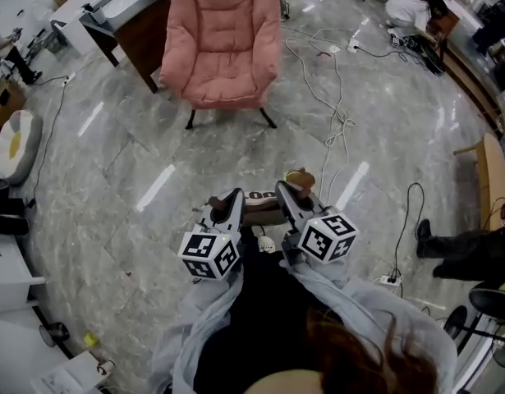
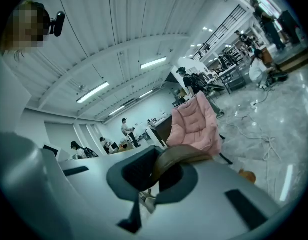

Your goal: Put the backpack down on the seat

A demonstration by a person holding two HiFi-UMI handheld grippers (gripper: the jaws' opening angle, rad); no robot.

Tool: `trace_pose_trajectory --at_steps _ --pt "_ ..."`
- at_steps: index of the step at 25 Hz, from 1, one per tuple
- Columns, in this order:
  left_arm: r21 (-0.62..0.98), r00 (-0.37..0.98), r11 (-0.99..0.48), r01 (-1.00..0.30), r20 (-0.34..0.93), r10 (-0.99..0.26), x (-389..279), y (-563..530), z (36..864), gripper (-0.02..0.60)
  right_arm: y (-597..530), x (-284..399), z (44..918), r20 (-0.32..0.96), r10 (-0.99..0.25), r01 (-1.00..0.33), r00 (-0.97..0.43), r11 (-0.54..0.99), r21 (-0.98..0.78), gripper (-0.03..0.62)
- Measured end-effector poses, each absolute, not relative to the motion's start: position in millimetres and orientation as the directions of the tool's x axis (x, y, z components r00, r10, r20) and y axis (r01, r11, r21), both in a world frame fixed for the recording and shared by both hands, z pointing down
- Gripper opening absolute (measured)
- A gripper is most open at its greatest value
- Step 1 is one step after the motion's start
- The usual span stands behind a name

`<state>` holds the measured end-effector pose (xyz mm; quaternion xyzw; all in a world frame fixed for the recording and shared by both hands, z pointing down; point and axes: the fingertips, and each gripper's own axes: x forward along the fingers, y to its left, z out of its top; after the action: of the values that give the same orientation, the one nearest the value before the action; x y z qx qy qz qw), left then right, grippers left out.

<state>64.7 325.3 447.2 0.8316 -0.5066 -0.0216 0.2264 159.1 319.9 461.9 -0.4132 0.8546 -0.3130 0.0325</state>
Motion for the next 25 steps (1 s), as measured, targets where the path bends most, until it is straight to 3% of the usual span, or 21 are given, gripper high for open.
trace_pose_trajectory --at_steps 25 --pt "0.45 0.495 -0.36 -0.817 0.227 -0.839 15 136 443 0.014 141 112 460 0.232 -0.734 -0.69 -0.639 0.413 -0.594 0.008"
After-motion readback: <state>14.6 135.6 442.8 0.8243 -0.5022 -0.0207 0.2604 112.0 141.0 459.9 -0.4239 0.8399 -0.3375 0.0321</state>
